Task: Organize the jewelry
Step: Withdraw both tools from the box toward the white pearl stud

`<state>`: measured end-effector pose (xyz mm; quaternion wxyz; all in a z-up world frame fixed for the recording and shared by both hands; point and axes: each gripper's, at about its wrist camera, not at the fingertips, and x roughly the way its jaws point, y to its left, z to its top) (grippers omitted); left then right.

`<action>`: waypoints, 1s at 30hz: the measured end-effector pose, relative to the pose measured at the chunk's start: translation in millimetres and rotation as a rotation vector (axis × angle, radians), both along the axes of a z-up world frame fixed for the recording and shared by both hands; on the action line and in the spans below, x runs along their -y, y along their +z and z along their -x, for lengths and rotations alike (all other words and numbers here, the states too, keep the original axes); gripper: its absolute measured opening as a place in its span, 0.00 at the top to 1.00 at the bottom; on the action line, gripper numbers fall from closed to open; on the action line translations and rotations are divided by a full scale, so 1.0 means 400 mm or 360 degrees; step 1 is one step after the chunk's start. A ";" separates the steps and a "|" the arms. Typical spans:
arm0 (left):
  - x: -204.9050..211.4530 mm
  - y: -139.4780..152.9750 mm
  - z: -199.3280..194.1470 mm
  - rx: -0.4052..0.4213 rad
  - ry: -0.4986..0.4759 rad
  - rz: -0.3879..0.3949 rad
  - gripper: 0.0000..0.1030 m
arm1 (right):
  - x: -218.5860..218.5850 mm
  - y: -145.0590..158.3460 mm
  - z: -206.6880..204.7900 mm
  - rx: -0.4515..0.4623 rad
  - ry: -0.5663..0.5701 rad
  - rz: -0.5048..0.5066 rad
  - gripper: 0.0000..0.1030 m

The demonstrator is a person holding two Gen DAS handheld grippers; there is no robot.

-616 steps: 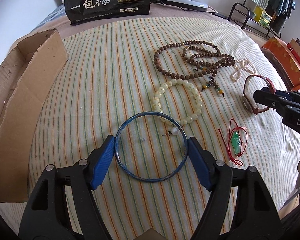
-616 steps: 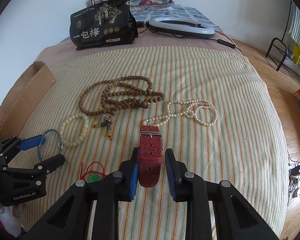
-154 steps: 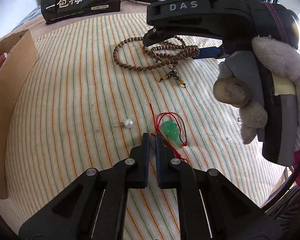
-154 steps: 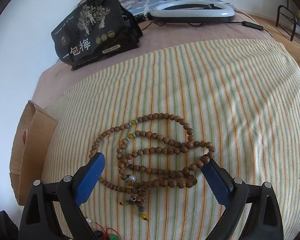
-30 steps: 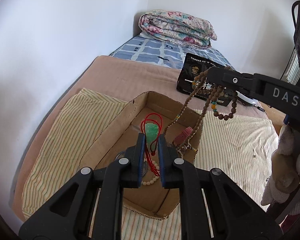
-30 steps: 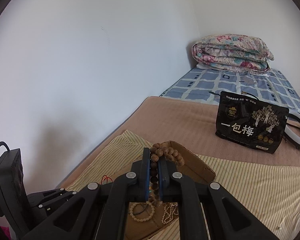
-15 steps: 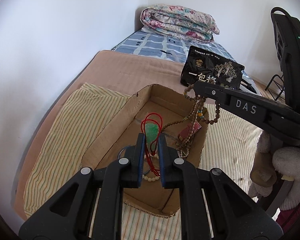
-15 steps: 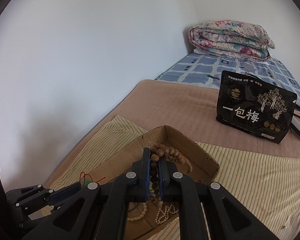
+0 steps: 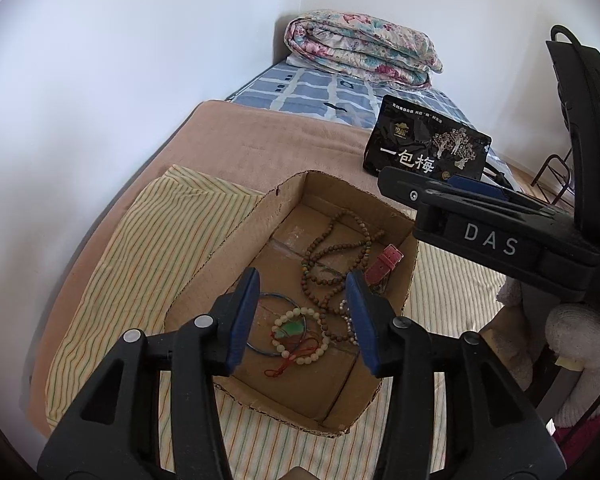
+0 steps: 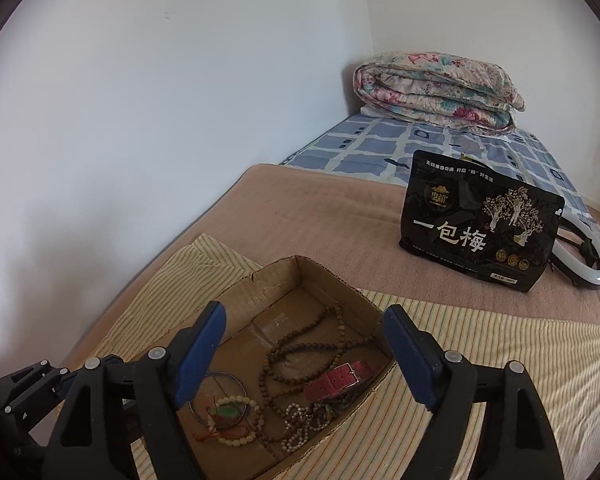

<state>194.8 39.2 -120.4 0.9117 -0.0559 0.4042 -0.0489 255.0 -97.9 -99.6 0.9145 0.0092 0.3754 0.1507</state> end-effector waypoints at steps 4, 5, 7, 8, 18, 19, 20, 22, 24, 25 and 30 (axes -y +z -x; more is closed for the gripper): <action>-0.001 0.002 0.001 -0.0002 0.0010 -0.0003 0.52 | -0.006 0.011 0.007 0.0036 -0.0021 0.0061 0.09; -0.001 0.004 0.003 0.0002 0.0015 -0.0002 0.50 | -0.007 0.014 0.010 0.0045 -0.0027 0.0077 0.05; -0.003 0.007 0.005 0.0011 0.0025 0.0000 0.50 | -0.007 0.020 0.017 0.0072 -0.0040 0.0102 0.02; -0.004 0.008 0.005 0.0010 0.0029 0.0004 0.50 | -0.008 0.024 0.020 0.0085 -0.0044 0.0115 0.02; 0.009 0.017 0.014 0.0026 0.0028 0.0002 0.48 | 0.001 0.054 0.048 0.0149 -0.0056 0.0187 0.00; 0.011 0.019 0.015 0.0027 0.0024 0.0004 0.48 | 0.005 0.056 0.052 0.0155 -0.0060 0.0189 0.00; 0.014 0.020 0.017 0.0027 0.0020 0.0008 0.48 | 0.010 0.059 0.055 0.0159 -0.0065 0.0187 0.00; 0.018 0.023 0.020 0.0032 0.0019 0.0010 0.48 | 0.023 0.066 0.060 0.0166 -0.0079 0.0179 0.00; 0.024 0.026 0.022 0.0036 0.0017 0.0011 0.48 | 0.035 0.073 0.065 0.0178 -0.0096 0.0178 0.00; 0.027 0.027 0.023 0.0038 0.0017 0.0013 0.48 | 0.043 0.077 0.068 0.0185 -0.0104 0.0181 0.00; 0.045 0.033 0.032 0.0053 0.0007 0.0029 0.48 | 0.081 0.093 0.086 0.0209 -0.0146 0.0180 0.00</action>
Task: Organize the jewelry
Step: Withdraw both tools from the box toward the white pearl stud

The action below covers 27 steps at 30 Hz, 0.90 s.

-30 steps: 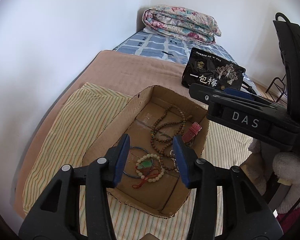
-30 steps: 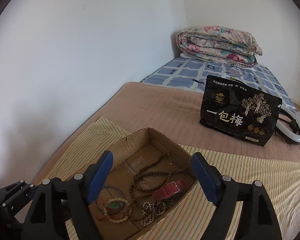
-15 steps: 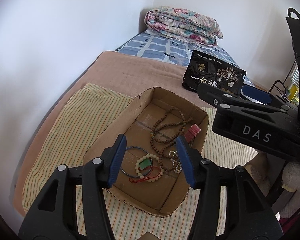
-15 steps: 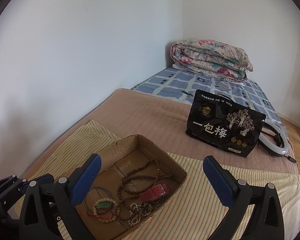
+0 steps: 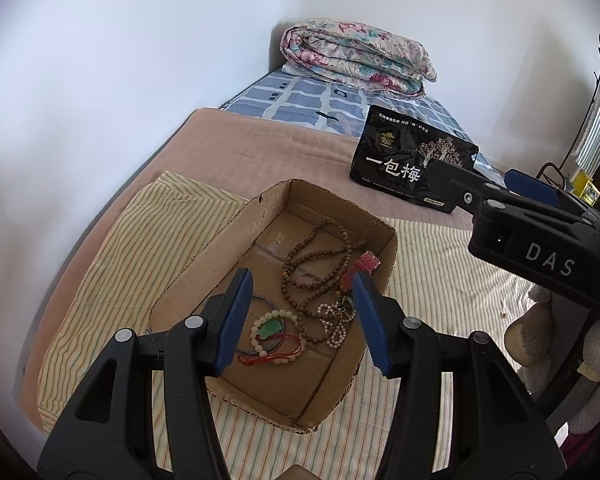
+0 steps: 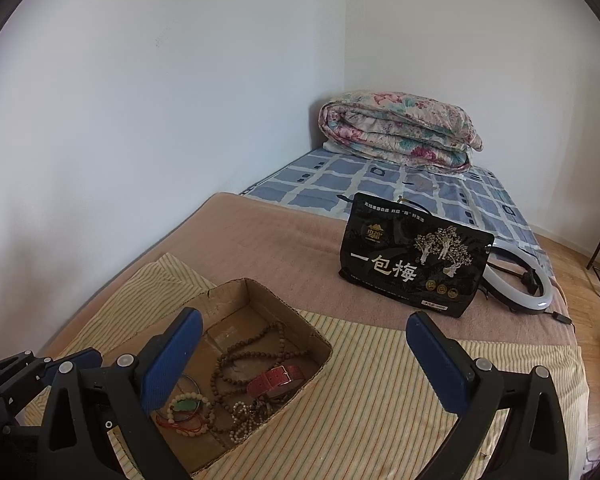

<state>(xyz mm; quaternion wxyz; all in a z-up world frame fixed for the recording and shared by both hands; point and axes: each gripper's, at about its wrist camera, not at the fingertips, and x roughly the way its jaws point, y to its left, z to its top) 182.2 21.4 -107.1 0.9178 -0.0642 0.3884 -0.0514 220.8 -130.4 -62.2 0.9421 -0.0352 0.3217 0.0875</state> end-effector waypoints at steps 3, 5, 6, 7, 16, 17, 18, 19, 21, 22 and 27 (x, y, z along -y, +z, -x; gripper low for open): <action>0.017 0.004 0.003 0.0020 -0.0011 0.0001 0.48 | 0.029 0.008 0.010 0.0010 -0.0040 -0.0013 0.00; 0.034 0.005 0.005 0.0023 -0.0033 -0.0005 0.48 | 0.052 0.014 0.016 0.0012 -0.0062 -0.0029 0.00; 0.043 0.005 0.006 0.0025 -0.0042 -0.0011 0.48 | 0.064 0.016 0.020 0.0013 -0.0071 -0.0039 0.00; 0.052 0.006 0.007 0.0028 -0.0053 -0.0015 0.48 | 0.076 0.017 0.023 0.0013 -0.0081 -0.0048 0.00; 0.131 0.006 0.019 0.0066 -0.0158 -0.0050 0.48 | 0.202 0.034 0.064 0.0022 -0.0184 -0.0109 0.00; 0.137 0.004 0.019 0.0063 -0.0167 -0.0050 0.48 | 0.217 0.038 0.071 0.0028 -0.0196 -0.0111 0.00; 0.143 0.002 0.018 0.0058 -0.0176 -0.0049 0.48 | 0.232 0.042 0.078 0.0034 -0.0207 -0.0112 0.00; 0.149 0.001 0.017 0.0054 -0.0187 -0.0044 0.48 | 0.247 0.045 0.086 0.0037 -0.0216 -0.0111 0.00; 0.162 -0.001 0.017 0.0051 -0.0209 -0.0039 0.48 | 0.280 0.049 0.100 0.0043 -0.0236 -0.0110 0.00; 0.168 -0.002 0.019 0.0055 -0.0223 -0.0036 0.48 | 0.295 0.051 0.108 0.0045 -0.0247 -0.0106 0.00; 0.207 -0.005 0.026 0.0075 -0.0288 -0.0002 0.48 | 0.371 0.045 0.148 0.0038 -0.0296 -0.0066 0.00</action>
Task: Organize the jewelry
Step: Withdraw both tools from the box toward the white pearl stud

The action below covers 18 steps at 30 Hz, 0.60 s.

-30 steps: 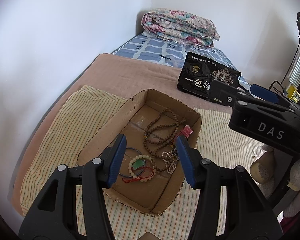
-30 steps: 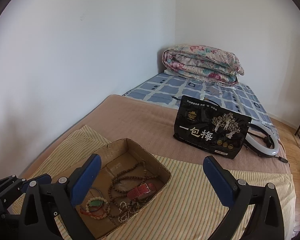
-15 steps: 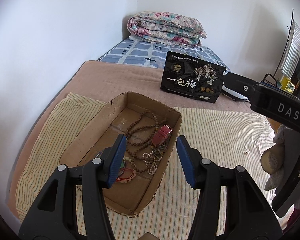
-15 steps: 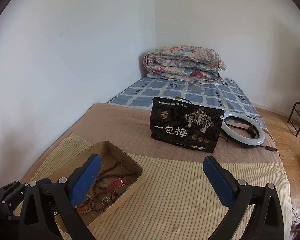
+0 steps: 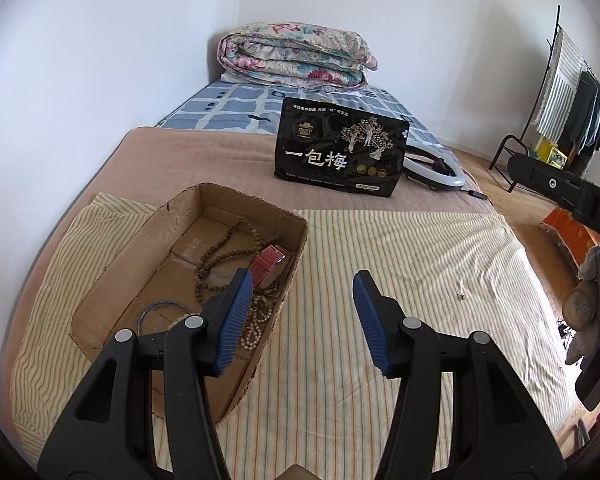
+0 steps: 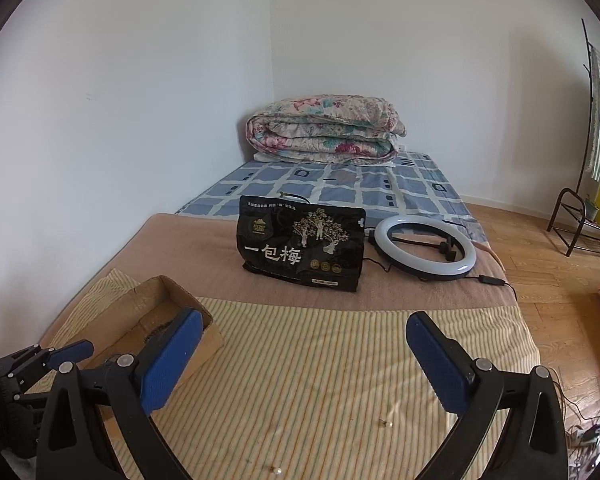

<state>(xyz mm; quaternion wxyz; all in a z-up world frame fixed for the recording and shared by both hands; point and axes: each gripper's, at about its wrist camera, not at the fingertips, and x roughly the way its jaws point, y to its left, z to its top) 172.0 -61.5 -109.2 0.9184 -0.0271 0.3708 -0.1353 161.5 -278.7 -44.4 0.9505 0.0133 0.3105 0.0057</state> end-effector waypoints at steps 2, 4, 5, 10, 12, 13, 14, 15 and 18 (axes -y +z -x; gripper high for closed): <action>0.021 -0.009 0.003 -0.0008 -0.0036 0.0004 0.48 | 0.034 -0.011 0.016 -0.0012 -0.0028 0.0009 0.00; 0.045 -0.022 0.006 -0.0026 -0.0077 0.0005 0.48 | 0.071 -0.027 0.030 -0.0035 -0.0057 0.0016 0.00; 0.057 -0.027 0.007 -0.0037 -0.0094 0.0009 0.48 | 0.090 -0.036 0.036 -0.0047 -0.0074 0.0019 0.00; 0.114 -0.054 0.023 -0.0053 -0.0182 0.0039 0.48 | 0.192 -0.081 0.084 -0.0035 -0.0166 -0.0038 0.00; 0.135 -0.065 0.029 -0.0058 -0.0210 0.0062 0.48 | 0.230 -0.108 0.106 -0.0027 -0.0212 -0.0076 0.00; 0.144 -0.071 0.033 -0.0052 -0.0223 0.0061 0.48 | 0.248 -0.124 0.114 -0.0039 -0.0230 -0.0095 0.00; 0.156 -0.078 0.038 -0.0050 -0.0241 0.0056 0.48 | 0.262 -0.138 0.122 -0.0050 -0.0243 -0.0110 0.00; 0.166 -0.086 0.042 -0.0050 -0.0257 0.0050 0.48 | 0.274 -0.153 0.128 -0.0058 -0.0251 -0.0118 0.00; 0.193 -0.108 0.052 -0.0060 -0.0300 0.0037 0.48 | 0.296 -0.181 0.133 -0.0088 -0.0255 -0.0113 0.04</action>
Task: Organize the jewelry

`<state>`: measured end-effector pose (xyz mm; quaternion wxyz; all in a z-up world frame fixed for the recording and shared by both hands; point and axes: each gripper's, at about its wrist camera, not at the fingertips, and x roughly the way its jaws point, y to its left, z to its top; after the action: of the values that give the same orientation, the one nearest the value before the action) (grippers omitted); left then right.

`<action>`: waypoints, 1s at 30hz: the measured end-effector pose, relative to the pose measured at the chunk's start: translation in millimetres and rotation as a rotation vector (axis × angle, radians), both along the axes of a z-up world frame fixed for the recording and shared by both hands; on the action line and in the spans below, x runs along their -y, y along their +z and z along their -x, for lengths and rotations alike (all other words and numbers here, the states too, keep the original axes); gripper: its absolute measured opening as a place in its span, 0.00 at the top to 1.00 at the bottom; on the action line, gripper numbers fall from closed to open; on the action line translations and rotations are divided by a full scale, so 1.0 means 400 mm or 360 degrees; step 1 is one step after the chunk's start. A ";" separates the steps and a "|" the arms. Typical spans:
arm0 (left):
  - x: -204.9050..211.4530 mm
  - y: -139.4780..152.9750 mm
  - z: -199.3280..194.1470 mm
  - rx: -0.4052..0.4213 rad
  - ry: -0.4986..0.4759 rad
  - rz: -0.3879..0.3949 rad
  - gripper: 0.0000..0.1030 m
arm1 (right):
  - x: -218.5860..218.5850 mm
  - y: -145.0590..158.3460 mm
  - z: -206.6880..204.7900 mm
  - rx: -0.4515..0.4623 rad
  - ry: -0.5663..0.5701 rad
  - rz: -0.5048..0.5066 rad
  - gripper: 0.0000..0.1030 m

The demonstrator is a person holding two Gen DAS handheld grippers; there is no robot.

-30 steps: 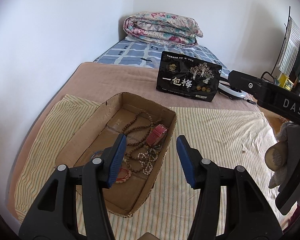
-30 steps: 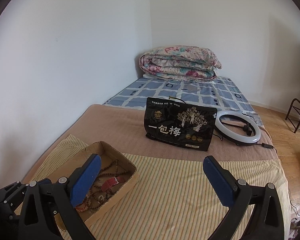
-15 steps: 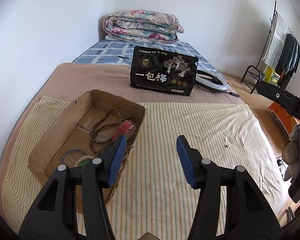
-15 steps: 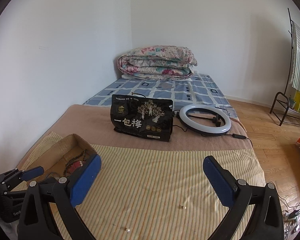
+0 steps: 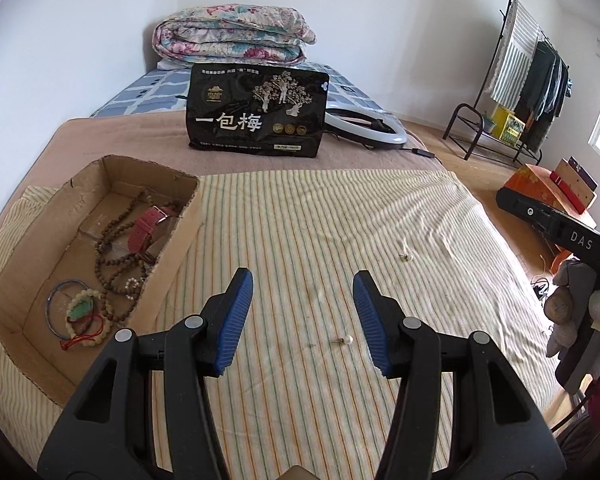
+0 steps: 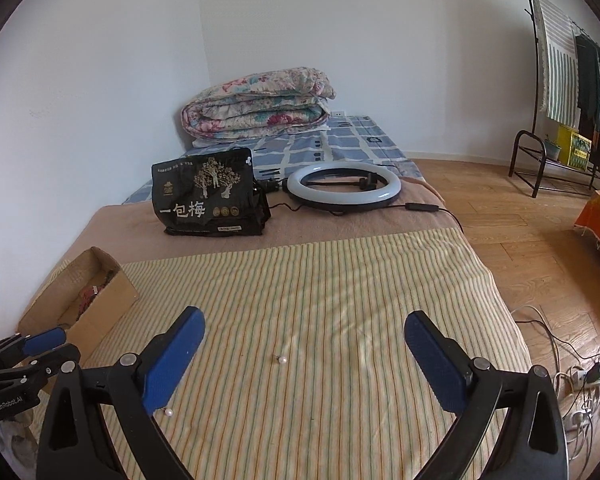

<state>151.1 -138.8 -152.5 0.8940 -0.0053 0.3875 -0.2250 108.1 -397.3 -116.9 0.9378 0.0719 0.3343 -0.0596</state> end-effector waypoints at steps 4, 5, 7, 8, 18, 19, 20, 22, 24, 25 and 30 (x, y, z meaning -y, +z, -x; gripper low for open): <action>0.034 -0.033 0.018 0.0001 -0.0060 -0.0028 0.48 | -0.011 -0.020 0.007 0.0034 0.0033 0.0091 0.06; 0.042 -0.043 0.021 -0.0004 -0.0075 -0.0035 0.48 | -0.016 -0.030 0.005 0.0028 0.0041 0.0099 0.07; 0.056 -0.067 0.027 -0.0021 -0.0094 -0.0037 0.48 | -0.019 -0.054 0.001 0.0000 0.0069 0.0072 0.07; 0.064 -0.079 0.027 -0.0038 -0.0102 -0.0039 0.48 | -0.021 -0.068 -0.002 -0.0019 0.0083 0.0056 0.07; 0.116 -0.158 0.056 -0.0111 -0.0212 -0.0061 0.48 | -0.023 -0.198 -0.057 -0.0227 0.0243 -0.0033 0.27; 0.120 -0.160 0.058 -0.0110 -0.0215 -0.0067 0.48 | -0.028 -0.209 -0.062 -0.0243 0.0259 -0.0026 0.29; 0.123 -0.163 0.058 -0.0103 -0.0215 -0.0074 0.48 | -0.033 -0.220 -0.066 -0.0261 0.0275 -0.0028 0.33; 0.128 -0.170 0.055 -0.0109 -0.0219 -0.0072 0.48 | -0.040 -0.237 -0.076 -0.0298 0.0316 -0.0028 0.40; 0.133 -0.181 0.048 -0.0133 -0.0218 -0.0068 0.48 | -0.046 -0.251 -0.084 -0.0323 0.0333 -0.0004 0.46; 0.135 -0.185 0.045 -0.0142 -0.0219 -0.0063 0.48 | -0.046 -0.256 -0.087 -0.0331 0.0333 -0.0001 0.47; 0.147 -0.209 0.035 -0.0166 -0.0214 -0.0073 0.52 | -0.038 -0.276 -0.107 -0.0351 0.0304 0.0004 0.53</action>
<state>137.3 -197.4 -236.1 0.8553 0.0294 0.4382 -0.2748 150.9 -382.2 -227.4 0.8969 0.0316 0.4405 0.0219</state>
